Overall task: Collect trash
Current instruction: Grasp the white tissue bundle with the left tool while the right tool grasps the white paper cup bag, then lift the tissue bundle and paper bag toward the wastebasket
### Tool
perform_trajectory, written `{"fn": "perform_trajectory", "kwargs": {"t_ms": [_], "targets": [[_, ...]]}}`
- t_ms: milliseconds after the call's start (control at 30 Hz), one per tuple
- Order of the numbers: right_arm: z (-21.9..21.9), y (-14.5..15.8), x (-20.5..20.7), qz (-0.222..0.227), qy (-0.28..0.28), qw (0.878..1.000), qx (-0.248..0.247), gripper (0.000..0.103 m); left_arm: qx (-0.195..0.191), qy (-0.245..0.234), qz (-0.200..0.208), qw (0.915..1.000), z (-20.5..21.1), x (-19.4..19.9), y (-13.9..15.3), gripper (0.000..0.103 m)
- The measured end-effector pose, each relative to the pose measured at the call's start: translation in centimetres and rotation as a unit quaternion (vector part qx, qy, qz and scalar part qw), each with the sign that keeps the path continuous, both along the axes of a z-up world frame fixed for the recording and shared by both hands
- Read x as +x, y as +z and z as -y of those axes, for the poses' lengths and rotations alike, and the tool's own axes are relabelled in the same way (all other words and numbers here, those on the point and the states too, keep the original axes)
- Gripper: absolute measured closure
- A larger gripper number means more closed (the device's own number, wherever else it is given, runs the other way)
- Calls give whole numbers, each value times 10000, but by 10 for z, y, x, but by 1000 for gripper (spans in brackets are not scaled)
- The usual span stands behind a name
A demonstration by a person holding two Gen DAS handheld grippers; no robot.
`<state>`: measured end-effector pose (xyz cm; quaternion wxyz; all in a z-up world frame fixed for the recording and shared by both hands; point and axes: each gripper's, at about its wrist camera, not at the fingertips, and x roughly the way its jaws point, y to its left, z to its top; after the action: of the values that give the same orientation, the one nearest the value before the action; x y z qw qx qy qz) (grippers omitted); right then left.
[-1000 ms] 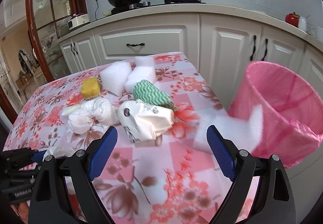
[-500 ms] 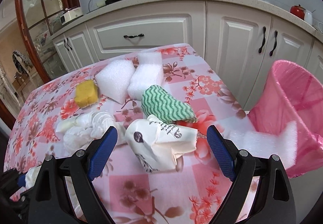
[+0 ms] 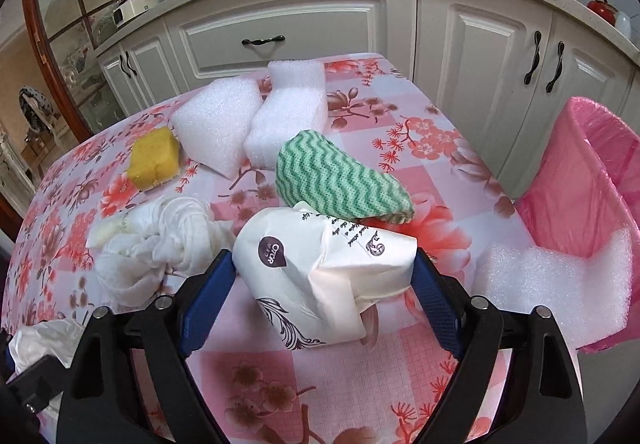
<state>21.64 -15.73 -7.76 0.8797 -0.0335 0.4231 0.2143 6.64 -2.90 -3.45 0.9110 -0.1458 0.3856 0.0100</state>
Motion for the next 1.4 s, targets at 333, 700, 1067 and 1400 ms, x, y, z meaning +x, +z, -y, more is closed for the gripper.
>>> {"fn": "perform_trajectory", "kwargs": {"t_ms": [333, 700, 1067, 1400], "targets": [[6, 11, -10, 240, 57, 9997, 24, 22, 37, 37, 45, 10000, -3, -2, 4, 68], [40, 38, -25, 529, -61, 9983, 220, 22, 180, 104, 236, 9995, -2, 5, 22, 68], [86, 68, -25, 816, -288, 9955, 385, 22, 414, -64, 467, 9980, 18, 31, 49, 68], [144, 89, -11, 1071, -644, 9915, 351, 22, 458, -458, 749, 9951, 60, 70, 77, 68]]}}
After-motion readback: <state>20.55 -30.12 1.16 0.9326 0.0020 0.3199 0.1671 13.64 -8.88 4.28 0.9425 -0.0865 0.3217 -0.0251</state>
